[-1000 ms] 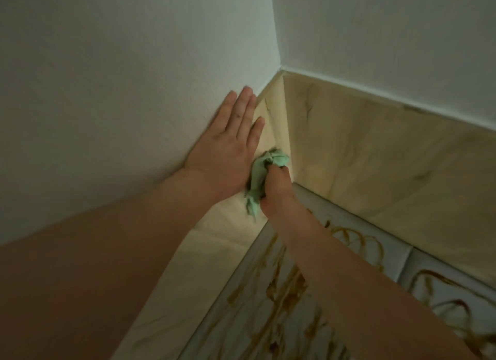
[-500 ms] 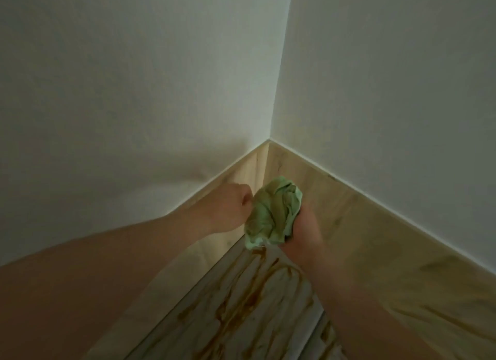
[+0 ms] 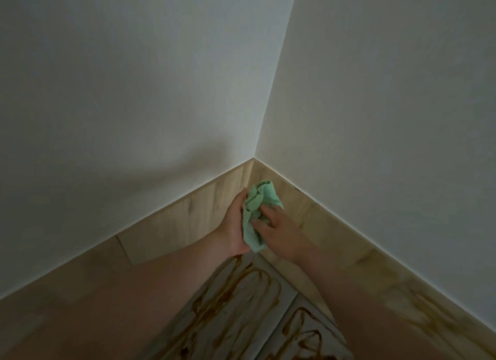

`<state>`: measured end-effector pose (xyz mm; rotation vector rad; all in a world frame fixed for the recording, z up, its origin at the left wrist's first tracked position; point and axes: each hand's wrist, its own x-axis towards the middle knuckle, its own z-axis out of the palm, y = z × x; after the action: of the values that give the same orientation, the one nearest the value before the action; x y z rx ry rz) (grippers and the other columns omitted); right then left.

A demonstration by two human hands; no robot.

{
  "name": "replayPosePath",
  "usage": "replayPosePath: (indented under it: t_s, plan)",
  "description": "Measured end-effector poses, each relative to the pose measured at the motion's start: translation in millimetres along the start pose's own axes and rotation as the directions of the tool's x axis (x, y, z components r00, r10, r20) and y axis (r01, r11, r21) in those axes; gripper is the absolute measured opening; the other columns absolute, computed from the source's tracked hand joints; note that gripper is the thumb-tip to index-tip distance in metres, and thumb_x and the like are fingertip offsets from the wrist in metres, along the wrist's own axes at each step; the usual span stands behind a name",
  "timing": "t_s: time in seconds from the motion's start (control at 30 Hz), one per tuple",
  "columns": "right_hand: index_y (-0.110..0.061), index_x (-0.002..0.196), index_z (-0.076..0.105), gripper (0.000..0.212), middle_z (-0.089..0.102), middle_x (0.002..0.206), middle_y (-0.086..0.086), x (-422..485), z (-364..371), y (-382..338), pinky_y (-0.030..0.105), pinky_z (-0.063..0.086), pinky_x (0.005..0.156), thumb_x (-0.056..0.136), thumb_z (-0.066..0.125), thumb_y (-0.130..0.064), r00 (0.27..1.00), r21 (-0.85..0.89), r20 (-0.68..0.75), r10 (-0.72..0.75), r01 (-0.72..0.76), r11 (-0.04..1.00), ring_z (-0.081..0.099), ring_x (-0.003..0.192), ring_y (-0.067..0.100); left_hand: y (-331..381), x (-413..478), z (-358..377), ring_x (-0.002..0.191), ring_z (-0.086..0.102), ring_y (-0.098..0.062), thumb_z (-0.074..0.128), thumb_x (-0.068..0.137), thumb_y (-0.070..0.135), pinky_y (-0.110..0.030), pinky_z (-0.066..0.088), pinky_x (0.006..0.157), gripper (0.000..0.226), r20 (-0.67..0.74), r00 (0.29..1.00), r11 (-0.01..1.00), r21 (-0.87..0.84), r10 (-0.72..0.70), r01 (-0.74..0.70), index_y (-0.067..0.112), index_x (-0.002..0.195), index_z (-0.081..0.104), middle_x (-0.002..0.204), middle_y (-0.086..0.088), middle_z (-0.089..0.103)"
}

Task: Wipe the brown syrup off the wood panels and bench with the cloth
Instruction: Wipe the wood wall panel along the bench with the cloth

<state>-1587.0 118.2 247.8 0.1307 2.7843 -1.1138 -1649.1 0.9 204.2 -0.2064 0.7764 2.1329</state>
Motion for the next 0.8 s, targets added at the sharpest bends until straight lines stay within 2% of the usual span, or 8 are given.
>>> replayPosePath:
  t_s: [0.07, 0.13, 0.2, 0.3, 0.43, 0.6, 0.73, 0.8]
  plan:
    - [-0.028, 0.135, 0.065, 0.040, 0.056, 0.131, -0.009, -2, -24, 10, 0.028, 0.042, 0.108, 0.098, 0.055, -0.041, 0.999, -0.023, -0.022, -0.024, 0.024, 0.999, 0.054, 0.121, 0.009, -8, 3, 4, 0.122, 0.062, -0.036, 0.043, 0.095, 0.066, -0.047, 0.046, 0.106, 0.072, -0.025, 0.997, 0.989, -0.127, 0.076, -0.078, 0.011, 0.134, 0.068, 0.134, -0.020, 0.066]
    - [-0.024, 0.128, 0.070, 0.029, 0.060, 0.123, -0.008, 1, -49, 26, 0.024, 0.042, 0.100, 0.101, 0.059, -0.027, 0.991, -0.050, -0.131, -0.040, 0.033, 0.998, 0.058, 0.115, 0.011, -13, 10, 6, 0.122, 0.060, -0.040, 0.037, 0.099, 0.063, -0.051, 0.046, 0.104, 0.073, -0.055, 0.990, 0.963, -0.231, 0.132, -0.141, 0.008, 0.134, 0.068, 0.135, -0.024, 0.064]
    - [-0.023, 0.119, 0.073, 0.022, 0.065, 0.113, -0.006, 2, -69, 43, 0.017, 0.041, 0.088, 0.100, 0.061, -0.025, 0.979, -0.061, -0.199, -0.040, 0.028, 0.998, 0.062, 0.105, 0.011, -18, 16, 2, 0.122, 0.060, -0.043, 0.036, 0.101, 0.058, -0.053, 0.046, 0.102, 0.070, -0.103, 0.980, 0.937, -0.291, 0.170, -0.193, 0.003, 0.128, 0.071, 0.132, -0.027, 0.065]
    - [-0.020, 0.098, 0.071, 0.015, 0.070, 0.092, -0.006, 13, -102, 66, 0.008, 0.040, 0.068, 0.101, 0.059, -0.029, 0.981, -0.095, -0.193, -0.020, 0.002, 0.996, 0.064, 0.084, 0.007, -13, 37, -1, 0.120, 0.060, -0.044, 0.038, 0.102, 0.051, -0.055, 0.046, 0.103, 0.064, -0.203, 0.954, 0.924, -0.268, 0.222, -0.272, 0.002, 0.124, 0.073, 0.130, -0.026, 0.067]
    - [-0.008, 0.083, 0.060, 0.040, 0.067, 0.078, 0.001, 26, -125, 107, 0.015, 0.040, 0.061, 0.107, 0.047, -0.038, 0.984, -0.163, -0.177, -0.030, 0.001, 0.987, 0.063, 0.075, 0.017, -23, 67, -15, 0.132, 0.055, -0.041, 0.045, 0.100, 0.053, -0.055, 0.039, 0.114, 0.061, -0.329, 0.913, 0.910, -0.253, 0.239, -0.329, 0.009, 0.138, 0.064, 0.136, -0.022, 0.064]
    - [-0.004, 0.083, 0.061, 0.044, 0.067, 0.078, 0.008, 70, -124, 136, 0.034, 0.048, 0.074, 0.106, 0.048, -0.039, 0.998, -0.248, -0.068, 0.005, -0.022, 0.968, 0.064, 0.077, 0.025, -32, 111, -38, 0.120, 0.059, -0.035, 0.039, 0.102, 0.054, -0.049, 0.042, 0.111, 0.060, -0.472, 0.836, 0.872, -0.237, 0.281, -0.428, 0.009, 0.127, 0.069, 0.131, -0.018, 0.066]
    - [-0.012, 0.075, 0.052, 0.035, 0.054, 0.065, -0.001, 110, -121, 133, 0.025, 0.039, 0.057, 0.101, 0.057, -0.035, 1.000, -0.275, -0.019, 0.002, -0.007, 0.962, 0.048, 0.060, 0.014, -13, 162, -42, 0.120, 0.058, -0.029, 0.041, 0.097, 0.064, -0.047, 0.040, 0.109, 0.065, -0.483, 0.817, 0.887, -0.156, 0.316, -0.435, 0.019, 0.139, 0.063, 0.129, -0.010, 0.065]
    - [-0.014, 0.073, 0.047, 0.034, 0.049, 0.063, -0.005, 132, -119, 131, 0.021, 0.035, 0.053, 0.100, 0.057, -0.032, 0.999, -0.279, -0.023, -0.025, 0.018, 0.960, 0.043, 0.055, 0.010, 3, 199, -42, 0.132, 0.051, -0.030, 0.039, 0.096, 0.068, -0.053, 0.036, 0.111, 0.069, -0.420, 0.850, 0.907, -0.127, 0.317, -0.402, 0.024, 0.146, 0.057, 0.142, -0.008, 0.057]
